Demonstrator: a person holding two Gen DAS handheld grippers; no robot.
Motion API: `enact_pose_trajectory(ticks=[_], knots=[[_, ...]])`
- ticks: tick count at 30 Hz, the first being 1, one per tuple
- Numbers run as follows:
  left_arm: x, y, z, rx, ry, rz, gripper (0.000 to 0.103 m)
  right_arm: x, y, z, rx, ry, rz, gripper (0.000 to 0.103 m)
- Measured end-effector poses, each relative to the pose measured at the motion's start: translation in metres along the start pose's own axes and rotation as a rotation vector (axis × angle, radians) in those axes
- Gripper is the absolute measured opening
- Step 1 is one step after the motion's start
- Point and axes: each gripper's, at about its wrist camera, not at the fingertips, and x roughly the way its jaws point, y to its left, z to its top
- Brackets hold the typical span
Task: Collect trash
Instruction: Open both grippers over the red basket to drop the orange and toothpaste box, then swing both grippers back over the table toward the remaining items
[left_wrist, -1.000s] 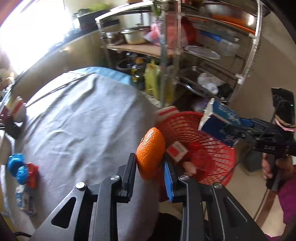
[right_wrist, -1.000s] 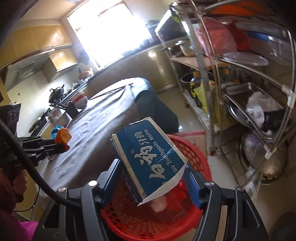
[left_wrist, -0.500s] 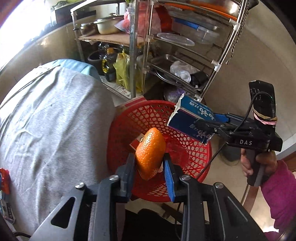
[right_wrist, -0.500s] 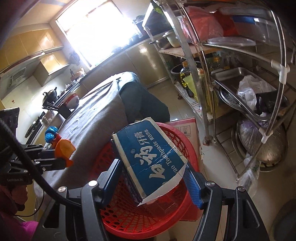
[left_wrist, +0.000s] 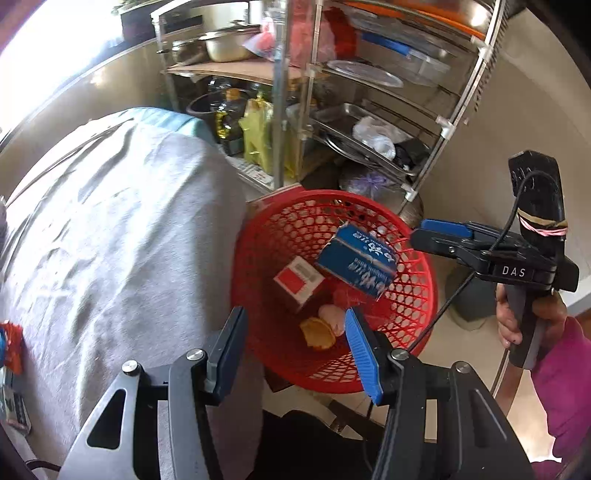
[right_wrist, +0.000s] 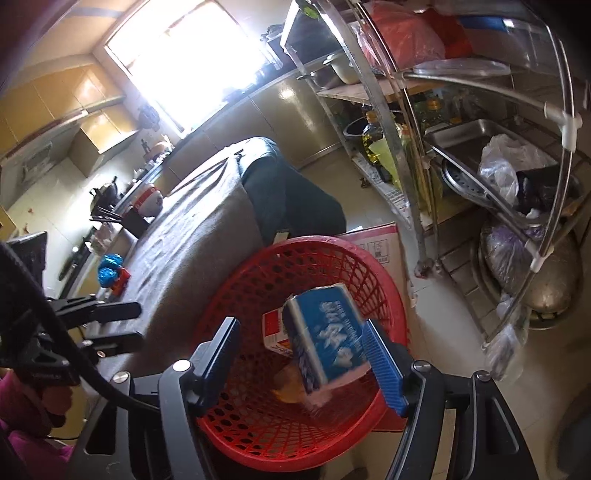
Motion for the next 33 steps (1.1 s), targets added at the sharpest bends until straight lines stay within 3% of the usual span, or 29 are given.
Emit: enact_pose_trajectory(ticks=[7,16,25,33], knots=[[-0.018,0.029,-0.02,-0.058,-0.024,0.077,0.058,0.001,0.014,0.006,-0.024,-0.01,0.002,0.072],[-0.057,0.092,-0.07,-0.238,-0.067,0.191,0.059,0.019,0.064,0.018,-0.107,-0.002,0.064,0.072],[-0.101,0.16,-0.132,-0.463,-0.134,0.29,0.06,0.058,0.164,0.035,-0.268,0.032,0.188,0.072],[-0.137,0.22,-0.197,-0.646,-0.168,0.393,0.062,0.098,0.256,0.022,-0.416,0.098,0.281,0.072]])
